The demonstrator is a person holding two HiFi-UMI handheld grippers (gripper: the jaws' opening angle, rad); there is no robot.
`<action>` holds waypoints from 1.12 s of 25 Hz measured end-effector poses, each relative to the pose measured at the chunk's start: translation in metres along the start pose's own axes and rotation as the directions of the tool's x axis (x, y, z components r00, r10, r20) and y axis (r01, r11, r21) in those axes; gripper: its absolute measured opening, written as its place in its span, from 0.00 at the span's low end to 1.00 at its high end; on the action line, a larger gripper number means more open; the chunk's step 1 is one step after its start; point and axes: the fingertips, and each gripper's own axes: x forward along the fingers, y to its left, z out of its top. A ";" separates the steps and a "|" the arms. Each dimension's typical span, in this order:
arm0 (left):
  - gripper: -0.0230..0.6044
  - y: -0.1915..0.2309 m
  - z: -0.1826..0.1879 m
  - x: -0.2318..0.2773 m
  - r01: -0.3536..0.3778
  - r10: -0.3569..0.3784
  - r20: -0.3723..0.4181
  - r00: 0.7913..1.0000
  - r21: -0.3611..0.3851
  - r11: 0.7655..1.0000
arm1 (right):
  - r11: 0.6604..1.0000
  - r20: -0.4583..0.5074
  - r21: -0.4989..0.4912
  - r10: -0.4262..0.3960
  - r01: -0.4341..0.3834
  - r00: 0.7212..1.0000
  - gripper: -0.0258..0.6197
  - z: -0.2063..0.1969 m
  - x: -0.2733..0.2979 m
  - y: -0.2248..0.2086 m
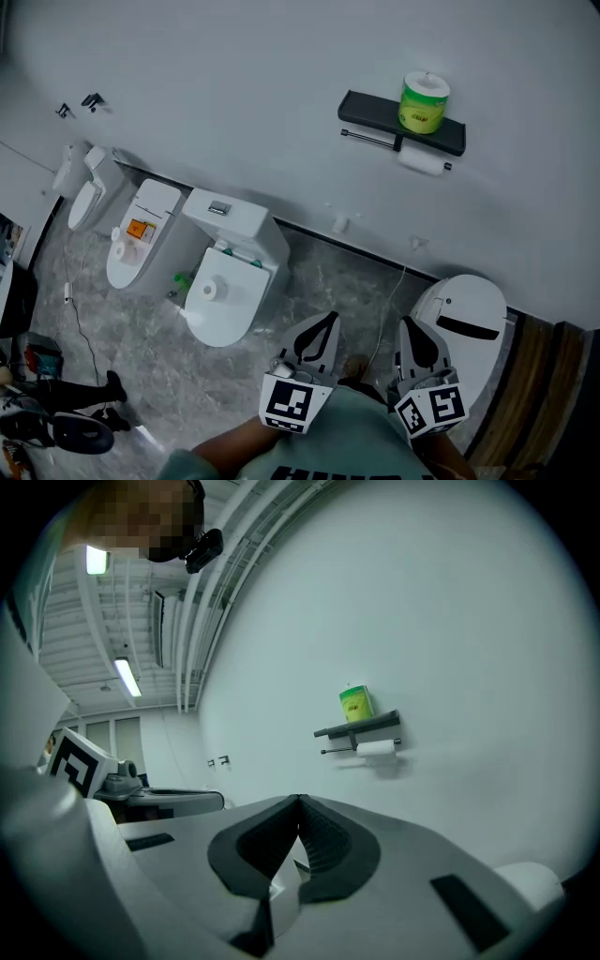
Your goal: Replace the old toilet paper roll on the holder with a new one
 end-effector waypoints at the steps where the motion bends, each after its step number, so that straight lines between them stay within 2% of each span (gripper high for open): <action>1: 0.05 -0.002 0.001 0.002 -0.003 0.003 -0.001 1.000 0.002 1.000 | 1.000 0.003 0.003 0.001 -0.001 1.000 0.05 0.002 -0.001 -0.003; 6: 0.05 -0.011 0.006 0.012 0.003 -0.003 -0.041 0.999 0.010 1.000 | 1.000 0.019 0.010 0.010 -0.010 1.000 0.05 0.009 -0.001 -0.015; 16: 0.05 -0.012 0.002 0.036 0.034 -0.033 -0.060 0.998 0.008 0.999 | 0.999 0.013 0.031 -0.010 0.010 1.000 0.05 0.008 0.015 -0.032; 24: 0.05 0.010 0.006 0.085 0.093 -0.093 -0.033 0.995 -0.007 0.996 | 0.995 -0.008 0.031 -0.094 0.095 0.996 0.05 0.013 0.049 -0.055; 28: 0.05 0.028 0.009 0.113 0.142 -0.143 -0.063 0.988 -0.021 0.990 | 0.988 -0.024 0.053 -0.145 0.146 0.989 0.05 0.016 0.077 -0.067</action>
